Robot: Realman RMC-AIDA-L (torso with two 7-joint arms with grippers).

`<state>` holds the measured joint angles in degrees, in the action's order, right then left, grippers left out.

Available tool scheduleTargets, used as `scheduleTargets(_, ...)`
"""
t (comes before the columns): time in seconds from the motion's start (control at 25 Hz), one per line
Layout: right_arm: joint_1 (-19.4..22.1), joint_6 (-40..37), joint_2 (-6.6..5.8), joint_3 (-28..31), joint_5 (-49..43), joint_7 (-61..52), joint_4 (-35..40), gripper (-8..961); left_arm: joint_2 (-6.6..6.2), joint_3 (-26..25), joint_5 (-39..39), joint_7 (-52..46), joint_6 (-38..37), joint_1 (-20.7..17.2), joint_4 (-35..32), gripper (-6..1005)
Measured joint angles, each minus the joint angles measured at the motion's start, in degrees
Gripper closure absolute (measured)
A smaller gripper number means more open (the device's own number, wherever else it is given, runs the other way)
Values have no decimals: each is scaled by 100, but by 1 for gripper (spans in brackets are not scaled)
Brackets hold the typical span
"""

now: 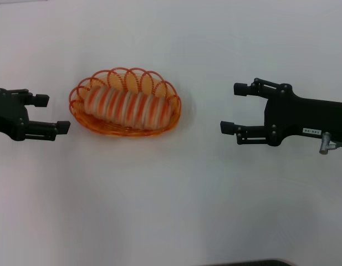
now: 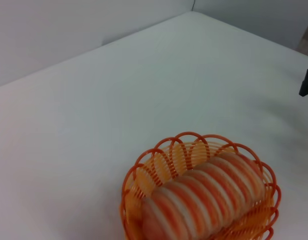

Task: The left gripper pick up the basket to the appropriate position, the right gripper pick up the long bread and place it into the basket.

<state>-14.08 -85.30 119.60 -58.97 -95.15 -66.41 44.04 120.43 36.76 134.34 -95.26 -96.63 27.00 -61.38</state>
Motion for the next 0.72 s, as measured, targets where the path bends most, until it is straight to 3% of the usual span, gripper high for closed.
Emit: scheduleTargets(0.72, -132, 347, 2, 109, -12, 0, -115, 12, 26, 43, 9, -33, -46, 20, 77, 112)
